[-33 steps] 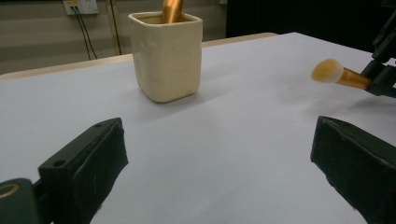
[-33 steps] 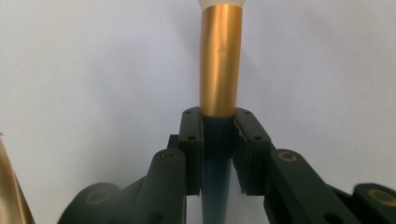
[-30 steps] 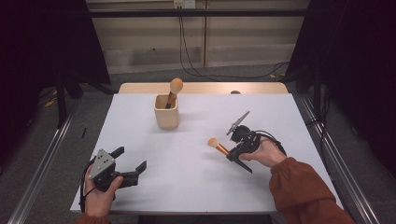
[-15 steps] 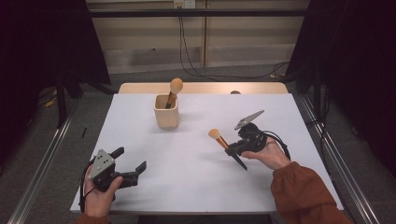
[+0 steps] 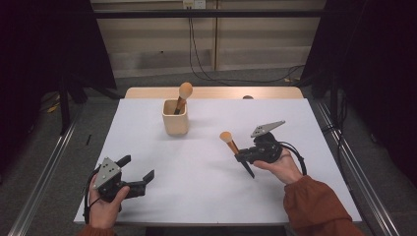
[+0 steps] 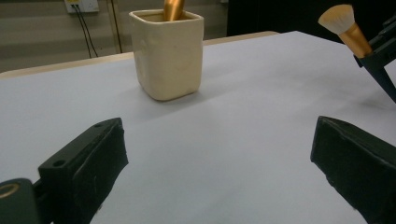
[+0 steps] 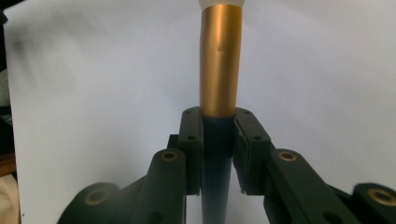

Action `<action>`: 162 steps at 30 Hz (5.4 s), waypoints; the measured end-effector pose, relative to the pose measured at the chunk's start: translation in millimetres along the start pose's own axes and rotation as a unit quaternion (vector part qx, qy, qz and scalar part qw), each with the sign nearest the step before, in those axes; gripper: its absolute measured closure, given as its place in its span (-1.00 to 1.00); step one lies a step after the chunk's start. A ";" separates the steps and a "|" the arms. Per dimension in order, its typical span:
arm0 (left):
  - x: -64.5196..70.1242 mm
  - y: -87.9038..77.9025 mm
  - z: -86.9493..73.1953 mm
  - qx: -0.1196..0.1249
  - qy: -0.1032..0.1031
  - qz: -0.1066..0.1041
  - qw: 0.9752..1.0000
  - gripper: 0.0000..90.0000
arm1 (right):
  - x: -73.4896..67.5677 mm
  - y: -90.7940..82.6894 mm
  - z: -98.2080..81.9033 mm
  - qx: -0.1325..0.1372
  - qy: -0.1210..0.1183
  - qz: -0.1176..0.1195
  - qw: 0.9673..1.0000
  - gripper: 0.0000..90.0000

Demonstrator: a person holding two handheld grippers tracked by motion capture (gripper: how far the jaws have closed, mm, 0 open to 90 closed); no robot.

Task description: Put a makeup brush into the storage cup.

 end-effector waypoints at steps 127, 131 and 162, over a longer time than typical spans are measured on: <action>145.1 120.6 111.9 0.034 0.044 -0.175 0.983 -0.83 | -49.4 7.9 31.6 0.219 -0.056 0.056 0.972 0.67; 142.5 122.7 111.6 0.031 0.038 -0.168 0.985 -0.68 | -47.4 6.2 31.9 0.224 -0.051 0.055 0.972 0.68; 145.3 127.2 103.5 0.013 -0.002 -0.199 0.980 0.49 | -41.0 9.3 31.5 0.232 -0.030 0.047 0.971 0.67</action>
Point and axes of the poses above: each handheld gripper's, and its own axes: y roughly forward along the jaws, z roughly out of its top, x roughly to its right, the point moved 9 cm from there along y, roughly forward along the jaws, and after that the axes turned 8 degrees about -x, right-handed, at the moved point
